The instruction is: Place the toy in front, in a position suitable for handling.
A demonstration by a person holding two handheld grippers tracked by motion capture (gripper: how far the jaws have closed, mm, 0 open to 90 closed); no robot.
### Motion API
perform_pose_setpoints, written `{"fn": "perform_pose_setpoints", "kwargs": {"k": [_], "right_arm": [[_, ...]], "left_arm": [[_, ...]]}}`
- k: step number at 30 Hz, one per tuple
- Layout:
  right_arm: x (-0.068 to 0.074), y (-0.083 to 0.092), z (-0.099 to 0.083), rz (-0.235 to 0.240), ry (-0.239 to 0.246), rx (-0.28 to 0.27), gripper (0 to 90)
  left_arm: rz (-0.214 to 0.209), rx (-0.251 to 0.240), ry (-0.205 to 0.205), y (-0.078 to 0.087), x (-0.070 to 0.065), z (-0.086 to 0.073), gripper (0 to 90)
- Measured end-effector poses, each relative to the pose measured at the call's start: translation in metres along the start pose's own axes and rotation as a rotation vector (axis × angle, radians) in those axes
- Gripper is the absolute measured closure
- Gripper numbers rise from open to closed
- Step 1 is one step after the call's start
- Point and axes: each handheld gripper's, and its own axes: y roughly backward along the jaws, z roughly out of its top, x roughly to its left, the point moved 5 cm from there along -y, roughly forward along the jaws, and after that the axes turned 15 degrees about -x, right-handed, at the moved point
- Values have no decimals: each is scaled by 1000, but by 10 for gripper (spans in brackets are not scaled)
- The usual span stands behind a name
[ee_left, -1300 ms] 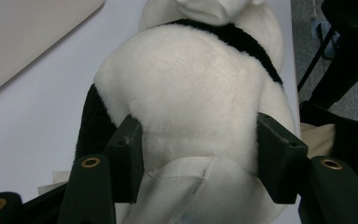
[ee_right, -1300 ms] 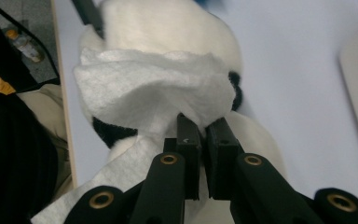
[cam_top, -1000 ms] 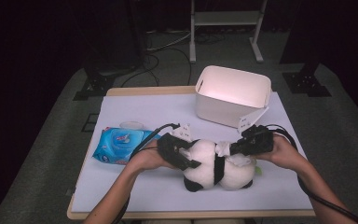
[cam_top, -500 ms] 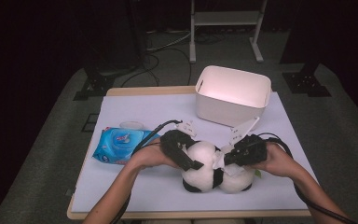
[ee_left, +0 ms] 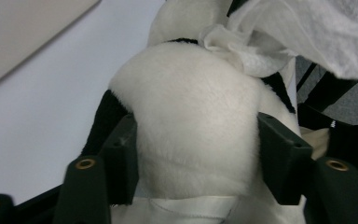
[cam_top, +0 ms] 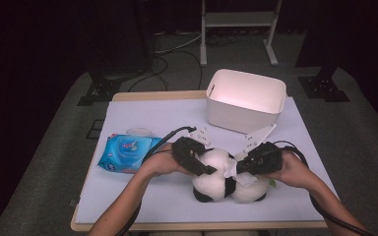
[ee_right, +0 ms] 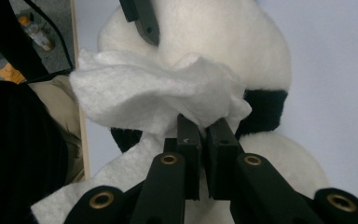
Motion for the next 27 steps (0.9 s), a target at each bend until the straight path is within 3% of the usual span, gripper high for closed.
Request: {"fn": "perform_pose_setpoints", "kwargs": {"k": [3,10,13,18,27], "right_arm": [[-5,6,3,-10,-9,-14,851],[-23,17,9,-51,-19,-28,849],[-30,17,9,-58,-32,-34,849],[-23,3,6,-14,-41,-41,849],[-3,-10,10,4,26,0,849]], "left_arm": [[5,-5,-8,1,2,4,418],[9,8,-119,8,3,17,424],[2,9,-126,9,1,16,424],[-9,6,-92,13,1,6,389],[3,-20,-9,21,0,9,202]]}}
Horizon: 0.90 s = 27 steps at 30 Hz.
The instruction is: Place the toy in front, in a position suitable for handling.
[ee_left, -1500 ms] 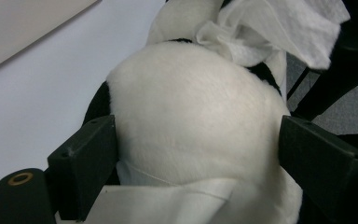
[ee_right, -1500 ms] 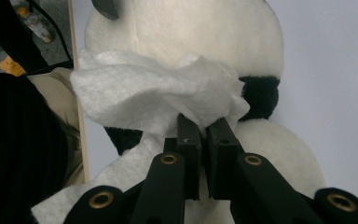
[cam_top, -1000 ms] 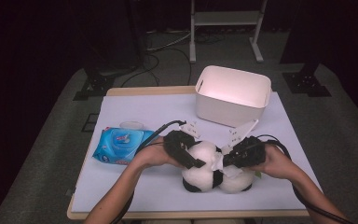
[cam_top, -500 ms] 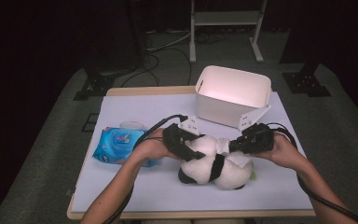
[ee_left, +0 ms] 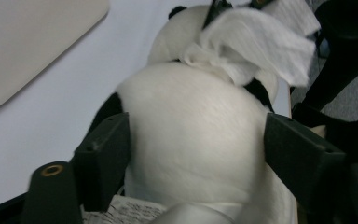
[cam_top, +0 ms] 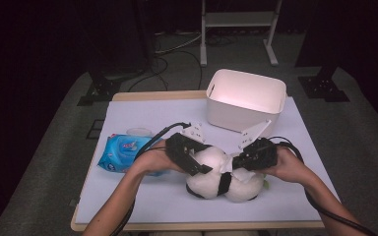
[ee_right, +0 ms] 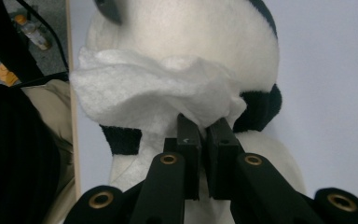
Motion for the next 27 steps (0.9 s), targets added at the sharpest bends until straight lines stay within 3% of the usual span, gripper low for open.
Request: {"fn": "perform_pose_setpoints", "kwargs": {"k": [6,11,14,17,23,27], "right_arm": [[13,-4,1,24,31,4,850],[21,-4,1,27,51,15,850],[22,-2,0,15,62,5,849],[21,3,1,23,40,-26,850],[17,6,10,1,54,-56,848],[10,10,9,-21,63,-28,841]], "left_arm": [[-9,28,3,-6,0,2,111],[-45,53,43,-12,-1,-3,98],[-60,39,14,-12,-5,-5,214],[-65,35,-12,-10,-8,-5,299],[-70,25,-31,-8,-12,-5,312],[-68,6,-24,-7,-13,-6,312]]}}
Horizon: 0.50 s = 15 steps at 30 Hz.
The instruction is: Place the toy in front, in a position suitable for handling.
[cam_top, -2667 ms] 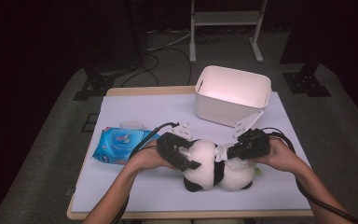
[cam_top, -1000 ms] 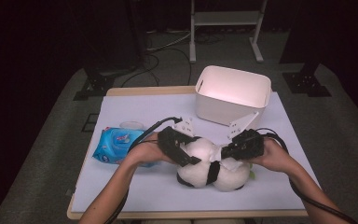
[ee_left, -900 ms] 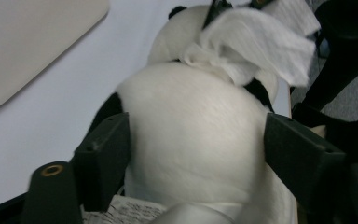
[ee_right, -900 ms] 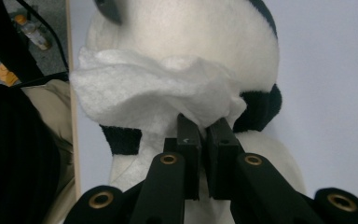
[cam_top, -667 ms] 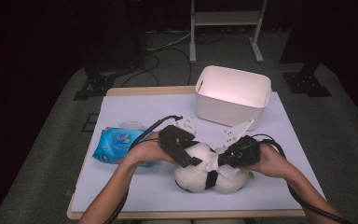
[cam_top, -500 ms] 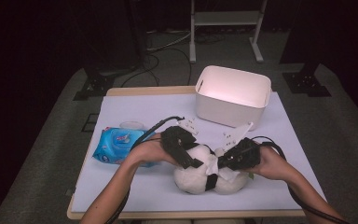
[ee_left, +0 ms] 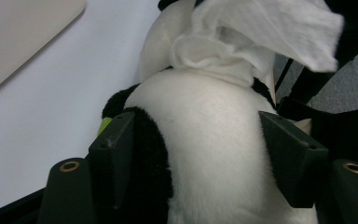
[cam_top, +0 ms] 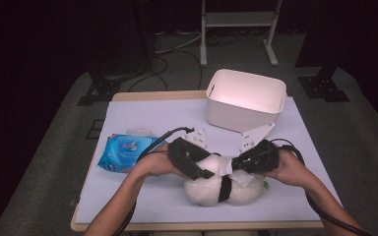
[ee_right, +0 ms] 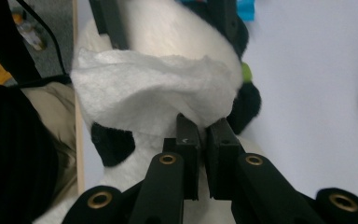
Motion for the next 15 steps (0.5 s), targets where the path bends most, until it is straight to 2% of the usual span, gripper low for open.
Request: {"fn": "perform_pose_setpoints", "kwargs": {"k": [4,6,8,9,15], "right_arm": [[-5,7,-4,-9,-18,5,840],[-4,4,-6,-2,-32,7,841],[0,-1,-7,24,-41,20,843],[1,-4,-8,31,-29,26,844],[5,-8,-7,44,-29,29,845]], "left_arm": [[-2,-4,1,0,-1,1,310],[3,1,7,0,0,2,291],[-2,6,19,-1,0,2,251],[4,11,30,-1,1,2,220],[-5,24,77,-4,3,-2,107]]}}
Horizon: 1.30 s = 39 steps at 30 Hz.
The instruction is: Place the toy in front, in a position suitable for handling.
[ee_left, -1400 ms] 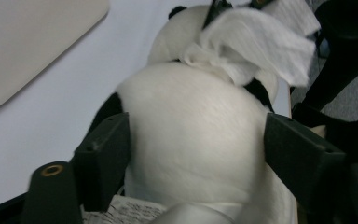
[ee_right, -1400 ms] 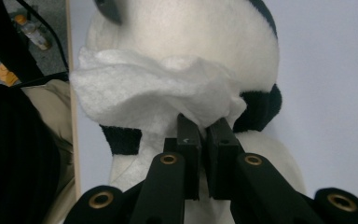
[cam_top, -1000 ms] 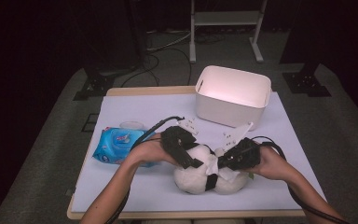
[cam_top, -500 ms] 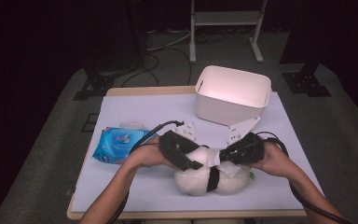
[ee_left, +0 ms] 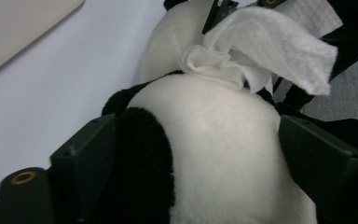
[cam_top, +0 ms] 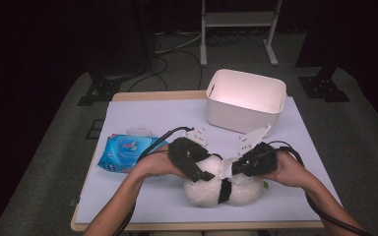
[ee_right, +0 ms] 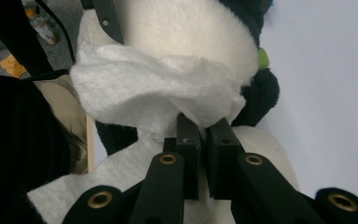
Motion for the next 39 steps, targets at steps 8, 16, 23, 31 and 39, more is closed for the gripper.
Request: {"fn": "perform_pose_setpoints", "kwargs": {"k": [8,16,23,31,39], "right_arm": [[5,-2,-2,19,9,-2,845],[2,5,-3,6,0,-23,838],[-8,24,-7,-22,-32,-58,839],[-22,43,-13,-65,-68,-89,839],[-27,34,-5,-64,-49,-91,839]], "left_arm": [[-38,51,11,-7,0,-2,113],[-65,41,-25,-6,1,7,314],[-64,49,-90,-14,2,30,354],[-72,41,-150,-26,9,53,362],[-53,47,-165,-21,13,42,359]]}}
